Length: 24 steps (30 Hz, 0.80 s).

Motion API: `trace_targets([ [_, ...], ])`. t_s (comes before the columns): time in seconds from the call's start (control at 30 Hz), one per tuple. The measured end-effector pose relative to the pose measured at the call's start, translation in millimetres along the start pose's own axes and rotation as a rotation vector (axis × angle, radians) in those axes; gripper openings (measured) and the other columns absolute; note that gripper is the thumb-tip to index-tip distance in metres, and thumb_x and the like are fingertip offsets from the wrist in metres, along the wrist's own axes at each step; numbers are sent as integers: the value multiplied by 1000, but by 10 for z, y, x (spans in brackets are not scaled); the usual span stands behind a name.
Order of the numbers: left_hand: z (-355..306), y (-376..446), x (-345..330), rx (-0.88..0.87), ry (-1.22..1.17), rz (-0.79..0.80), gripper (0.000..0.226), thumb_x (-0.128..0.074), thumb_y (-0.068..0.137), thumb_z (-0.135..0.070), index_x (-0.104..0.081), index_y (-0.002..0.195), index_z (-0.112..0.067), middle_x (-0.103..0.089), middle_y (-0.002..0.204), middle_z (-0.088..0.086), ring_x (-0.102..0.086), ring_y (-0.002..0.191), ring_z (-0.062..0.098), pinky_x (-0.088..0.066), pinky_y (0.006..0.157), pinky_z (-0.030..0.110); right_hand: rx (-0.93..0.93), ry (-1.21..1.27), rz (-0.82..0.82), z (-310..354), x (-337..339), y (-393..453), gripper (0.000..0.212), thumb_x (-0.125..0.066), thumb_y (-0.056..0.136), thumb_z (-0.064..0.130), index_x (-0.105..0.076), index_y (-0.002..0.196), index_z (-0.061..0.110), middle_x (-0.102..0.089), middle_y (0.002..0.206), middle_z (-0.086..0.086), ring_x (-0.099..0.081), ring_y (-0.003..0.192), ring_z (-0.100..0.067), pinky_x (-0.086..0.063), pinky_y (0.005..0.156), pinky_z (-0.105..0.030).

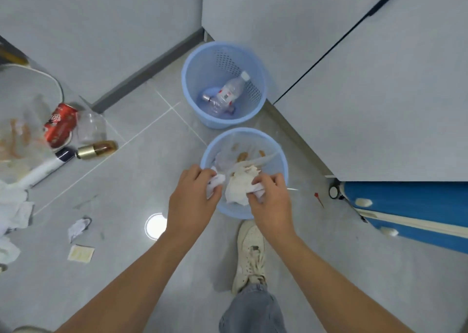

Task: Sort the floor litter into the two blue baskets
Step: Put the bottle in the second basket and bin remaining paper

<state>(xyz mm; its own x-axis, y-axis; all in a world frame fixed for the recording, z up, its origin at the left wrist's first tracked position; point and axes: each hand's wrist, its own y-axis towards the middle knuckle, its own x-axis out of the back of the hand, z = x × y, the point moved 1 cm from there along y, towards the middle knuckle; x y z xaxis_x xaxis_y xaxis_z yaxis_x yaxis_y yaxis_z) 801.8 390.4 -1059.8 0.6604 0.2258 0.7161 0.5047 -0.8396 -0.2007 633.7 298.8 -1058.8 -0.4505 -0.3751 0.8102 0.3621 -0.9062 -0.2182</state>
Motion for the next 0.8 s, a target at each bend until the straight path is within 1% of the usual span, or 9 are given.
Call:
trace_targets([
  [0.1, -54, 139, -288, 45, 54, 13, 23, -69, 93, -35, -64, 112, -23, -54, 102, -7, -52, 94, 15, -46, 62, 30, -20, 0, 2, -300, -11, 121, 27, -78, 81, 8, -62, 99, 21, -44, 104, 4, -54, 86, -14, -51, 75, -26],
  [0.17, -33, 210, -444, 87, 94, 30, 28, -68, 94, -37, -63, 117, -23, -54, 105, -5, -52, 97, 16, -44, 63, 29, -37, -3, 25, -435, -73, 199, 30, -79, 81, 11, -62, 103, 22, -44, 107, 3, -54, 89, -15, -53, 77, -30],
  [0.27, 11, 290, -596, 124, 169, 48, 44, -68, 92, -45, -59, 130, -23, -55, 117, 0, -53, 107, 20, -53, 65, 34, -68, -40, 113, -519, -141, 270, 48, -83, 81, 26, -60, 123, 29, -42, 119, 1, -50, 108, -19, -52, 82, -32],
  [0.33, 18, 313, -619, 130, 196, 49, 52, -71, 90, -49, -58, 133, -24, -54, 122, 0, -53, 111, 20, -57, 66, 35, -73, -74, 140, -510, -132, 286, 54, -82, 82, 34, -57, 130, 34, -42, 126, 1, -45, 115, -20, -47, 77, -29],
  [0.4, 4, 306, -571, 133, 203, 49, 53, -72, 89, -50, -58, 133, -24, -55, 124, 0, -53, 113, 19, -59, 67, 36, -42, -90, 130, -451, -106, 270, 51, -80, 83, 36, -59, 129, 32, -45, 126, 2, -45, 116, -19, -44, 75, -27],
  [0.47, -11, 275, -471, 129, 191, 45, 51, -72, 90, -48, -59, 133, -24, -57, 123, -1, -54, 112, 19, -57, 67, 34, -10, -93, 114, -352, -81, 235, 44, -78, 84, 36, -61, 125, 30, -48, 122, 3, -47, 114, -18, -46, 77, -27],
  [0.6, 69, 142, -128, 125, 151, 21, 42, -69, 93, -43, -62, 130, -24, -59, 120, -2, -54, 111, 18, -47, 65, 27, 68, -62, 104, -10, -177, 126, 28, -73, 87, 34, -67, 113, 26, -54, 113, 5, -51, 108, -16, -50, 80, -29],
  [0.73, 460, -90, 300, 135, 160, -37, 37, -66, 94, -40, -63, 128, -25, -57, 115, -6, -51, 110, 14, -40, 61, 26, 179, -41, 118, 517, -514, -37, 23, -70, 87, 30, -66, 107, 21, -54, 104, 3, -55, 99, -20, -51, 73, -35],
  [0.8, 795, -241, 528, 161, 165, -75, 37, -65, 94, -40, -63, 128, -26, -56, 115, -7, -51, 109, 14, -40, 60, 26, 237, -24, 156, 851, -782, -153, 26, -71, 87, 29, -65, 110, 20, -55, 105, 3, -57, 99, -20, -51, 75, -35],
])
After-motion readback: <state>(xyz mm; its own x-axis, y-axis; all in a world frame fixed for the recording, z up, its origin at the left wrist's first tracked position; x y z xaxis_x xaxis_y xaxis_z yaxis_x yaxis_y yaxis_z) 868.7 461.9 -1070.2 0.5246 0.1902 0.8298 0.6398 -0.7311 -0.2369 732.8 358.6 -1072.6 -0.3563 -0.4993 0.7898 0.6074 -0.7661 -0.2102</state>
